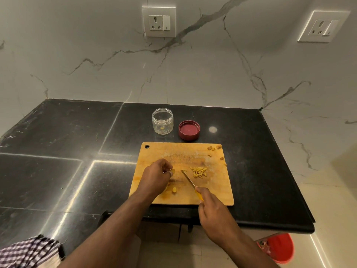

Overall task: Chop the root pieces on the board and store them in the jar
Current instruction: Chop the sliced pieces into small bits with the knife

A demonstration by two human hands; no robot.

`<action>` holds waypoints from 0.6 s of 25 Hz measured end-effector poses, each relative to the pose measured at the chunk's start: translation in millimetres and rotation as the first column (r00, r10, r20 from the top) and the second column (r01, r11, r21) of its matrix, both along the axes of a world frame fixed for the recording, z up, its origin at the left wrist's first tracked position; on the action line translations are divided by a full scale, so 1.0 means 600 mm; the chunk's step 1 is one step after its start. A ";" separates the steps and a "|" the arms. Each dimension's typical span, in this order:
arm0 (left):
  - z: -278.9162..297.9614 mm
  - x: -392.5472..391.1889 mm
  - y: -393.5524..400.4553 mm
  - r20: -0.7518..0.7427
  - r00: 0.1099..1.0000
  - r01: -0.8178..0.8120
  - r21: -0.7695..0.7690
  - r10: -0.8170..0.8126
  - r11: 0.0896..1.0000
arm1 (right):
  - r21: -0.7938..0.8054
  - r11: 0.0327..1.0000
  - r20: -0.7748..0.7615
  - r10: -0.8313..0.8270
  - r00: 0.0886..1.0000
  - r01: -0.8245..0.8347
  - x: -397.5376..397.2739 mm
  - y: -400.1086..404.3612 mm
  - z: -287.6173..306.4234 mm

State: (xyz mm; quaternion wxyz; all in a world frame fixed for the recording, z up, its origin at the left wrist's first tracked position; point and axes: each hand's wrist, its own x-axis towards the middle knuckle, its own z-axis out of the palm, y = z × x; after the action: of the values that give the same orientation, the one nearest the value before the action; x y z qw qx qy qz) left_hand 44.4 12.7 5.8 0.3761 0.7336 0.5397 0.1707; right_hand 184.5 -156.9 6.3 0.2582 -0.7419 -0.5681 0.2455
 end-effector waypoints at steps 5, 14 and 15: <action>-0.008 0.013 0.007 -0.063 0.998 0.031 -0.010 -0.032 0.999 | 0.021 0.994 0.018 -0.108 0.994 0.108 0.010 0.002 0.000; -0.012 0.041 0.012 -0.206 0.973 0.113 0.043 -0.102 0.993 | -0.028 0.994 -0.048 -0.111 0.993 0.110 0.004 -0.018 0.007; -0.015 0.037 0.012 -0.222 0.971 0.108 0.057 -0.093 0.993 | -0.030 0.993 -0.051 -0.118 0.992 0.117 0.006 -0.023 0.007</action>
State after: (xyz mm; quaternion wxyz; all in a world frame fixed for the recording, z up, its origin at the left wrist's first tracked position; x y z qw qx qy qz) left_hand 66.8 20.1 -3.4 0.2974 0.7868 0.5337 0.0880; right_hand 188.4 -170.6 10.7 0.2771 -0.7708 -0.5130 0.2567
